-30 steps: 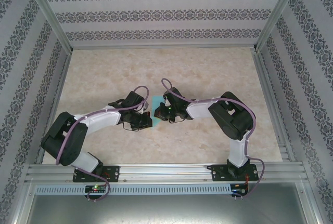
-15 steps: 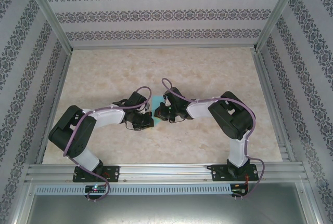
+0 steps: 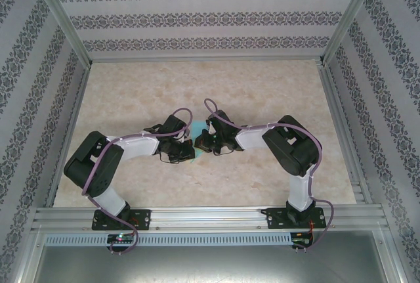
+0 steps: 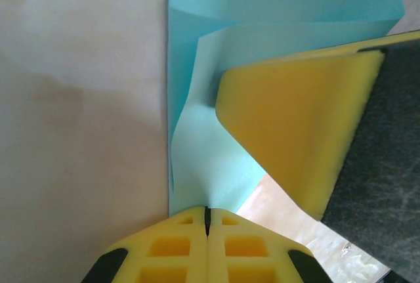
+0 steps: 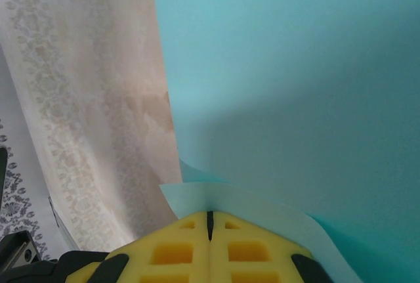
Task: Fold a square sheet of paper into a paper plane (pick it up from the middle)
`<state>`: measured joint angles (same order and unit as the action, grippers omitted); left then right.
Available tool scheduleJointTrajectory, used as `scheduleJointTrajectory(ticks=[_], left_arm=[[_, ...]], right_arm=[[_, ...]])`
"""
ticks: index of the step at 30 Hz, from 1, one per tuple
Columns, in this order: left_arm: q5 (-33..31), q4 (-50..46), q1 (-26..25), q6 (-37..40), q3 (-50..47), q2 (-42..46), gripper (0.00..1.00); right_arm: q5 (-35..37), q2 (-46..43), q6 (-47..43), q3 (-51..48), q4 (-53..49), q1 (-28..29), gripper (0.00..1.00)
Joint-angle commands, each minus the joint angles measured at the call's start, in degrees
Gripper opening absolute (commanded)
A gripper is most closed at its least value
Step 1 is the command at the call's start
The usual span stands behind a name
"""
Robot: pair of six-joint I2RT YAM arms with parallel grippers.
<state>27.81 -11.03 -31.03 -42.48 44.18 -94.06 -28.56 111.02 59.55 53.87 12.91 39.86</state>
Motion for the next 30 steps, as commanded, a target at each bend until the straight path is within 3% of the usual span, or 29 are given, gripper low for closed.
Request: scheduleJointTrajectory(ticks=[1, 12, 30], left_arm=[[-3.94, -4.52, -0.70, 0.39, -0.11, -2.09, 0.00], [-4.08, -5.43, -0.70, 0.79, -0.26, -2.70, 0.00], [-4.44, -6.54, -0.71, 0.81, -0.40, -2.79, 0.00]], right_arm=[[0.81, -1.56, -3.85, -1.63, -1.70, -1.27, 0.04], [2.82, -8.41, -9.36, -7.38, 1.61, -0.02, 0.06], [7.43, -5.12, -10.32, -3.87, -4.79, 2.51, 0.02]])
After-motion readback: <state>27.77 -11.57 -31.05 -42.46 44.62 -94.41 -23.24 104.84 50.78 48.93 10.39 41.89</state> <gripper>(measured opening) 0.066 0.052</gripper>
